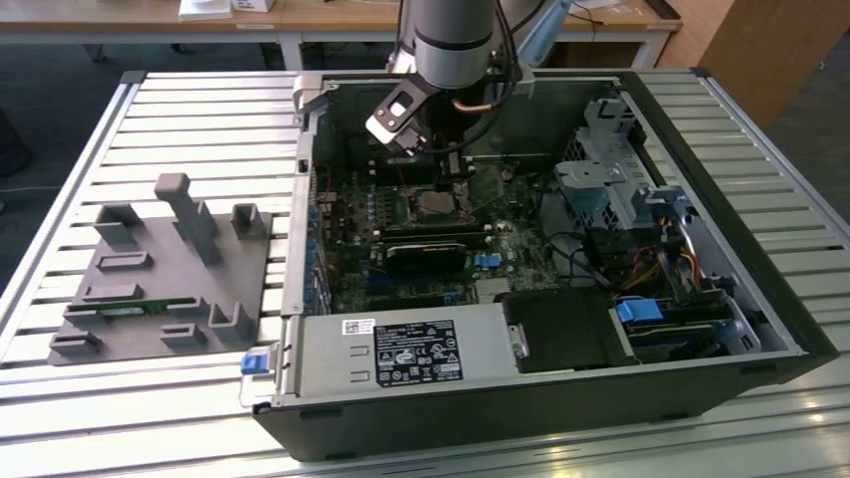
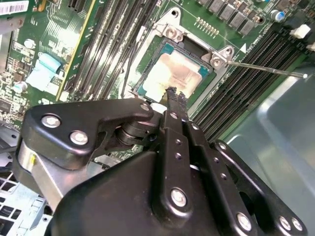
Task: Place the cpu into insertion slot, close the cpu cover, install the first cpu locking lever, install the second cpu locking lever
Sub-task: 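Close the cpu cover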
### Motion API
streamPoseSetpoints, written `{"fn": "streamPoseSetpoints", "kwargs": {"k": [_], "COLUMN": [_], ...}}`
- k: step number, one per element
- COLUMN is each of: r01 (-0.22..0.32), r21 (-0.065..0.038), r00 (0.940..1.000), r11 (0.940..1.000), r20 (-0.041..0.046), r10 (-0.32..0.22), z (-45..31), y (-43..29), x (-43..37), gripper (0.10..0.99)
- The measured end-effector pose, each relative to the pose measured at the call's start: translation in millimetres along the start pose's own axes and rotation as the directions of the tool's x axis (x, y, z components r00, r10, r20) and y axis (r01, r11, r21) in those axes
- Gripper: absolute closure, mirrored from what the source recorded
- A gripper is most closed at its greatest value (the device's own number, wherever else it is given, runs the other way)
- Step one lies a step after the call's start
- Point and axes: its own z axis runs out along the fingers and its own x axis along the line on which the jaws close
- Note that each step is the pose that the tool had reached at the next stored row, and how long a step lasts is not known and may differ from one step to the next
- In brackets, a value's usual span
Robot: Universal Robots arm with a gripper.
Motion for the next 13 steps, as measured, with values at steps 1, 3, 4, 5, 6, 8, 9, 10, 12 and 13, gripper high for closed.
{"fn": "streamPoseSetpoints", "kwargs": {"k": [1, 3, 4, 5, 6, 8, 9, 10, 12, 13], "r01": [0.0, 0.0, 0.0, 0.0, 0.0, 0.0, 0.0, 0.0, 0.0, 0.0], "r21": [0.0, 0.0, 0.0, 0.0, 0.0, 0.0, 0.0, 0.0, 0.0, 0.0], "r00": [1.0, 1.0, 1.0, 1.0, 1.0, 1.0, 1.0, 1.0, 1.0, 1.0], "r11": [1.0, 1.0, 1.0, 1.0, 1.0, 1.0, 1.0, 1.0, 1.0, 1.0], "r20": [0.0, -0.0002, -0.0002, -0.0001, -0.0003, -0.0003, -0.0003, -0.0001, -0.0002, -0.0002], "r10": [0.0, 0.0, 0.0, 0.0, 0.0, 0.0, 0.0, 0.0, 0.0, 0.0], "z": [-0.8, -4.2, -6.1, -8.5, -11.1, -16.4, -19.3, -22.1, -26.9, -28.6], "y": [0.0, 0.2, 0.3, 0.4, 0.5, 0.7, 0.9, 1.0, 1.2, 1.3], "x": [0.0, 0.1, 0.1, 0.2, 0.3, 0.4, 0.5, 0.5, 0.6, 0.7], "gripper": [0.98, 0.98, 0.98, 0.98, 0.98, 0.98, 0.98, 0.98, 0.98, 0.98]}}
